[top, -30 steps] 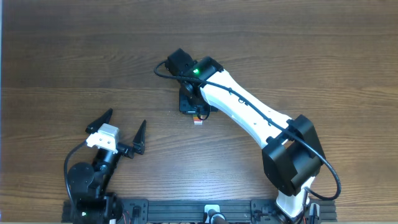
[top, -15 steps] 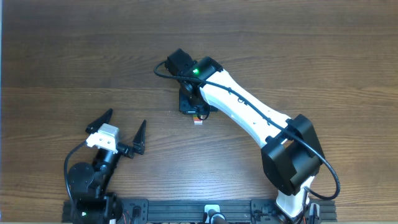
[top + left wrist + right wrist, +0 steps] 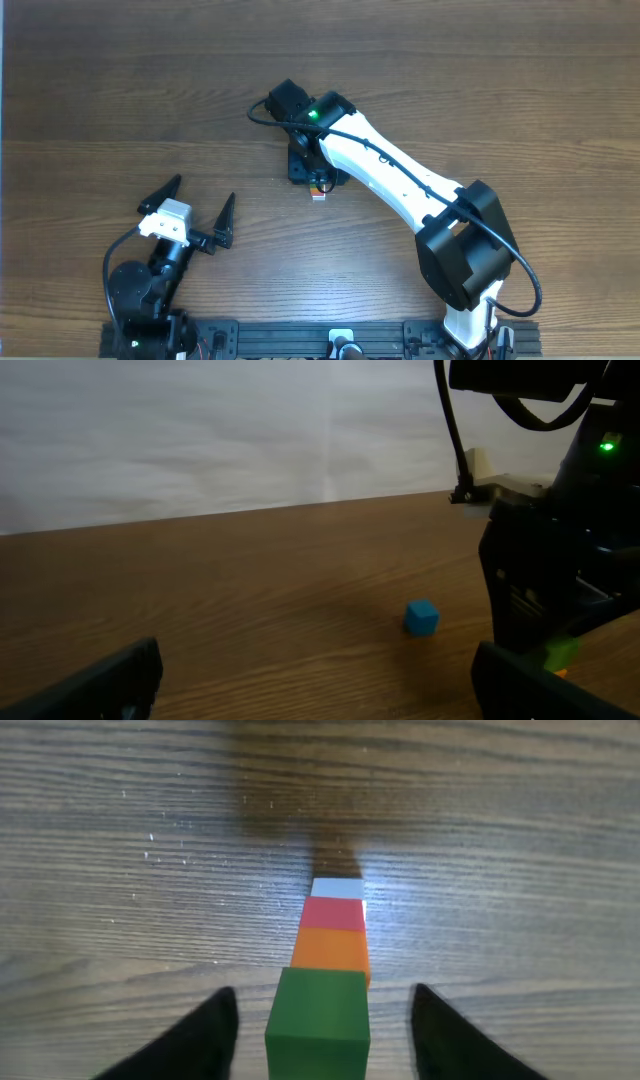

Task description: Stack Cubes

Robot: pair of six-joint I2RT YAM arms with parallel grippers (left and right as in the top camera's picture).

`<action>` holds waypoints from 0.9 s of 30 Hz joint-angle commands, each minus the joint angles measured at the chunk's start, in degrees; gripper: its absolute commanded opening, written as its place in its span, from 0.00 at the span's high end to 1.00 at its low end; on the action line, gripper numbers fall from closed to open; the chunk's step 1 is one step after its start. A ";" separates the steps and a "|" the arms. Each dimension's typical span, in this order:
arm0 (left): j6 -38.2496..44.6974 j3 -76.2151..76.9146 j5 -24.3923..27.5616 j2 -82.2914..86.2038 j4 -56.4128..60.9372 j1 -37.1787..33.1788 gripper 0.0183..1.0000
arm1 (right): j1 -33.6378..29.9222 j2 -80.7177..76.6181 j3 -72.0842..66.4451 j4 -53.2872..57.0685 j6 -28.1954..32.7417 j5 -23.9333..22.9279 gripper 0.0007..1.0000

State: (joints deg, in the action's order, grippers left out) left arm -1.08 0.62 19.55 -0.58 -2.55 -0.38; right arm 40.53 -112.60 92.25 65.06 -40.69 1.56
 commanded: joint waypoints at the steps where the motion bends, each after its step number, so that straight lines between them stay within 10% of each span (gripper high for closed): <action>1: 0.26 -0.28 0.55 0.31 -0.07 0.17 0.00 | -0.44 -0.68 0.46 -0.11 -0.42 0.07 0.33; 12: 0.26 -0.28 0.55 0.31 -0.07 0.17 0.00 | -0.70 -0.68 8.57 6.08 1.84 -1.95 0.04; 27: 0.26 -0.28 0.55 0.31 -0.07 0.17 0.00 | -6.75 -10.99 23.34 9.94 9.64 -2.73 0.01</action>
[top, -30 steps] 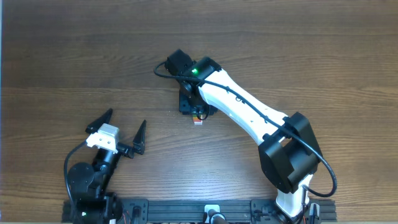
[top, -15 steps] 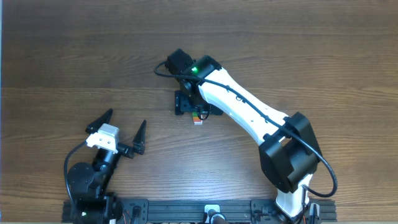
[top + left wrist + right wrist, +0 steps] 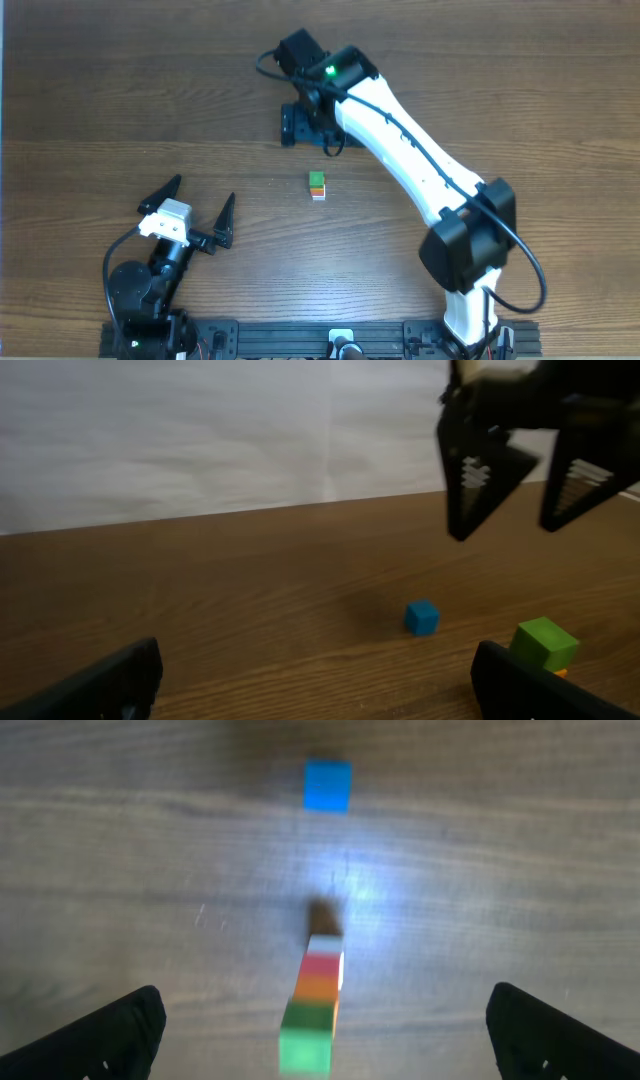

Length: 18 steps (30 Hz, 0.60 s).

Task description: Stack Cubes

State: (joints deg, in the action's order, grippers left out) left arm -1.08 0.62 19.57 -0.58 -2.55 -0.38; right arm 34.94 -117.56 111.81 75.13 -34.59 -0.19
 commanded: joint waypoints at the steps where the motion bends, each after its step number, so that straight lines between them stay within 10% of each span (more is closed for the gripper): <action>1: 0.24 -0.28 0.52 0.31 -0.07 0.17 0.00 | -1.29 -7.23 4.55 -0.11 3.63 -1.05 0.01; 18: 0.26 -0.28 0.52 0.31 -0.07 0.17 0.00 | -3.02 -18.67 6.84 -5.86 4.04 -1.18 0.03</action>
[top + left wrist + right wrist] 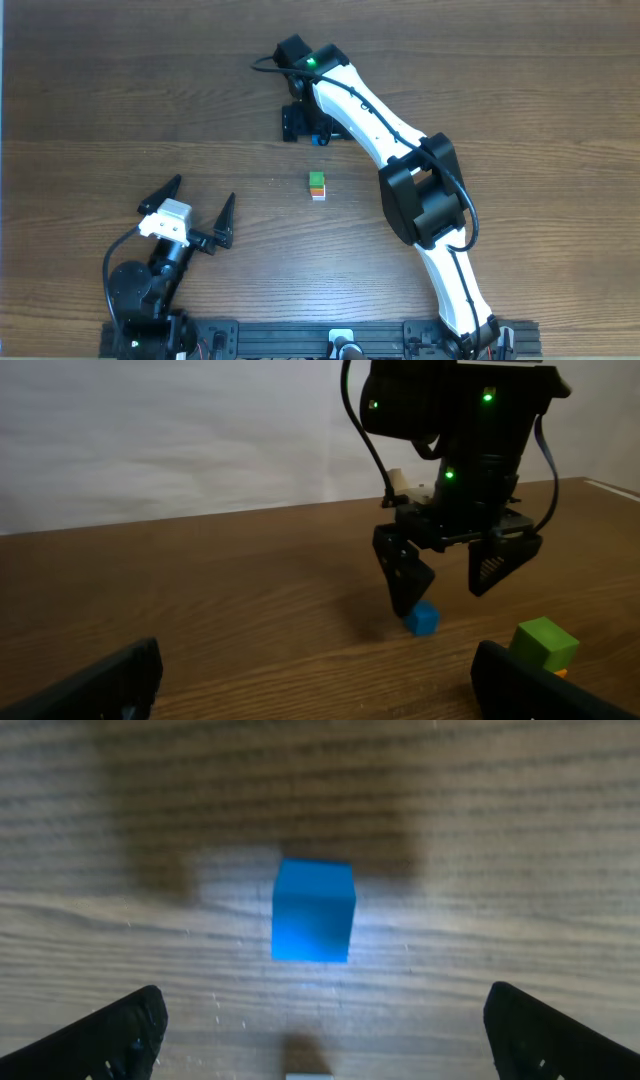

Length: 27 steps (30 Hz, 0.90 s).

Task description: Stack Cubes

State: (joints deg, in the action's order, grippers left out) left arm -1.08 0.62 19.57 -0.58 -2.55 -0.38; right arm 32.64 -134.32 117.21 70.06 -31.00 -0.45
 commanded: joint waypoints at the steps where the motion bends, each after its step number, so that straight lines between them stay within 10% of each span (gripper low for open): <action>1: 0.24 -0.28 0.52 0.31 -0.07 0.17 0.00 | -0.85 -2.43 1.44 -0.96 0.46 -0.92 0.04; 14: 0.26 -0.28 0.52 0.31 -0.07 0.17 0.00 | -1.90 -4.94 1.46 -3.26 0.90 -0.94 0.08; 27: 0.26 -0.28 0.52 0.31 -0.07 0.17 0.00 | -0.87 -4.94 1.46 -4.11 1.31 -0.92 0.63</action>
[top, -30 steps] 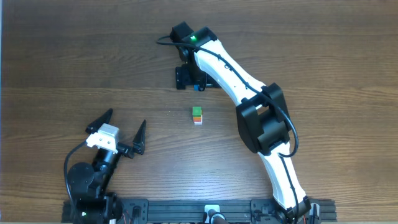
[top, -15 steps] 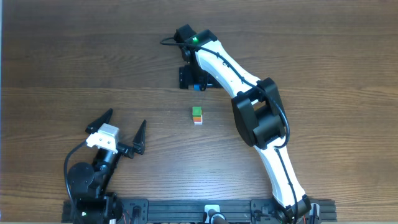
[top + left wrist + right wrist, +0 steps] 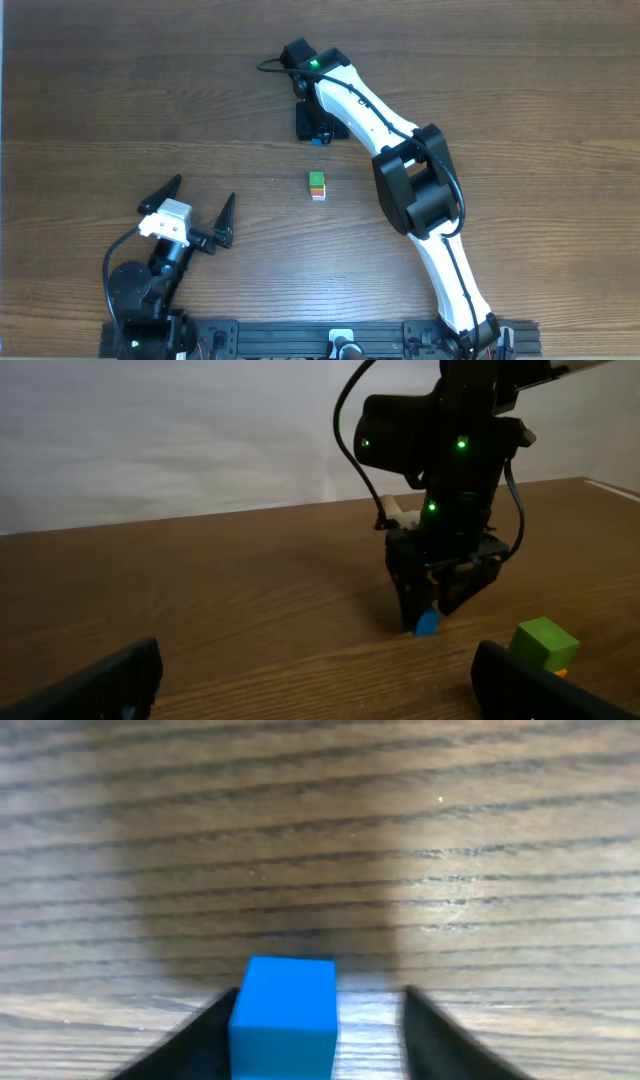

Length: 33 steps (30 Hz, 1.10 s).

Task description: Stack Cubes

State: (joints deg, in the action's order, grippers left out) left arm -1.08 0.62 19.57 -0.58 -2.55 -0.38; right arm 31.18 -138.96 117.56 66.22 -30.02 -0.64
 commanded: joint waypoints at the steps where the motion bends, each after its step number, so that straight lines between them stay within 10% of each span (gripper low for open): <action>1: 0.26 -0.28 0.52 0.31 -0.04 0.17 0.00 | 0.66 -0.31 1.11 -0.24 0.33 -0.72 0.67; 9: 0.26 -0.28 0.52 0.31 -0.07 0.17 0.00 | 0.96 -0.28 1.20 0.02 0.33 -0.70 0.99; 33: 0.26 -0.28 0.52 0.31 -0.07 0.17 0.00 | 4.79 14.45 9.57 16.65 -0.50 -0.90 0.99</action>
State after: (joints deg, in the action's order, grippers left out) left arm -1.08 0.62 19.57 -0.58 -2.52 -0.38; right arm 34.00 -130.61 127.61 82.11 -29.82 -0.67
